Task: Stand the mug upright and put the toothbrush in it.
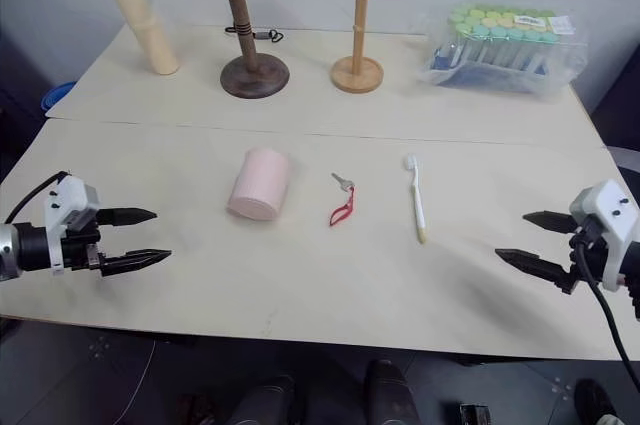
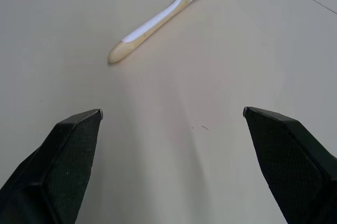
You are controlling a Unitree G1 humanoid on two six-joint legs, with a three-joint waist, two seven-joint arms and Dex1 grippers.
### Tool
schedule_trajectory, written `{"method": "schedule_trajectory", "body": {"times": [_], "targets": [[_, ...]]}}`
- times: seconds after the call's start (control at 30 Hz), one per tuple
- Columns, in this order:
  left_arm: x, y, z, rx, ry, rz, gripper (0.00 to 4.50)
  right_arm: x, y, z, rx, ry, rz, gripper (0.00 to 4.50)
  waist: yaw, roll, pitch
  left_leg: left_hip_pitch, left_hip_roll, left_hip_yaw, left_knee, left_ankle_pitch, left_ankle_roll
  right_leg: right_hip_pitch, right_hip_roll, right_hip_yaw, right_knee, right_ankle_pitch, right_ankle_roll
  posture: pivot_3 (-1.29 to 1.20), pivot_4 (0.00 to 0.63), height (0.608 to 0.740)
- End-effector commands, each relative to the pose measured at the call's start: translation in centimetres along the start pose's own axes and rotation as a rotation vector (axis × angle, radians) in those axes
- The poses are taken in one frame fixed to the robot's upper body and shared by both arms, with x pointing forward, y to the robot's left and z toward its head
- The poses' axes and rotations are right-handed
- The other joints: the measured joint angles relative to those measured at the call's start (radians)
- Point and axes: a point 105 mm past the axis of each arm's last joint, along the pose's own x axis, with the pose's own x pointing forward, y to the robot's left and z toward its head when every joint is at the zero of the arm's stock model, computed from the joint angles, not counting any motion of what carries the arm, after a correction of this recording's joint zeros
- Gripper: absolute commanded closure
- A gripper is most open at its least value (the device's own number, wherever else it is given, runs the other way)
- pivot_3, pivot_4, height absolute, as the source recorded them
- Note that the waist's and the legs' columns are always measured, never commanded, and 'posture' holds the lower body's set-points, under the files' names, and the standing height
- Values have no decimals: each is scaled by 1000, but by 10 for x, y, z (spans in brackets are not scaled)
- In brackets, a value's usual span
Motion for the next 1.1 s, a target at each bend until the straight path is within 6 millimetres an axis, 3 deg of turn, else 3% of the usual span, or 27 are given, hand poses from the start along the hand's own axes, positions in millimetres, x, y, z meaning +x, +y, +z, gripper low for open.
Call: {"method": "schedule_trajectory", "body": {"times": [0.03, 0.57, 0.73, 0.83, 0.97, 1.03, 1.1], "targets": [[-5, 1, 7, 49, -4, 18, 10, -4, -4, 7, -39, -11, -18, 33, 0, 0, 0, 0, 0, 0, 0, 0, 0, 0, 0, 0, 0, 0, 0, 0, 150, 740], [4, 2, 13, 15, -39, -1, 10, -1, -11, 4, -6, -23, -76, 33, 0, 0, 0, 0, 0, 0, 0, 0, 0, 0, 0, 0, 0, 0, 0, 0, 150, 740], [6, 4, 21, 16, -76, -3, 10, 2, -9, 6, -9, -28, -77, 33, 0, 0, 0, 0, 0, 0, 0, 0, 0, 0, 0, 0, 0, 0, 0, 0, 150, 740], [7, -4, 38, -26, -138, -65, 10, 7, -8, 14, -25, -44, -102, 33, 0, 0, 0, 0, 0, 0, 0, 0, 0, 0, 0, 0, 0, 0, 0, 0, 150, 740], [8, -31, 72, -40, -180, -236, 10, 28, 19, 44, -44, -109, -40, 33, -1, 0, 0, -1, 0, -1, 1, 0, 0, 0, 0, -1, 0, 0, 0, 0, 150, 740], [6, -50, 96, -30, -211, -352, 10, 48, 43, 72, 63, -243, 19, 33, -6, -1, 0, -1, 0, -2, 1, 0, 0, 0, -1, -1, 1, 0, 0, 0, 150, 740], [3, -65, 109, 10, -199, -440, 10, 71, 67, 86, 130, -287, 55, 33, -11, -1, 0, -1, 1, -4, 2, 0, -2, 0, -1, -2, 1, 0, 0, 0, 150, 740]]}}
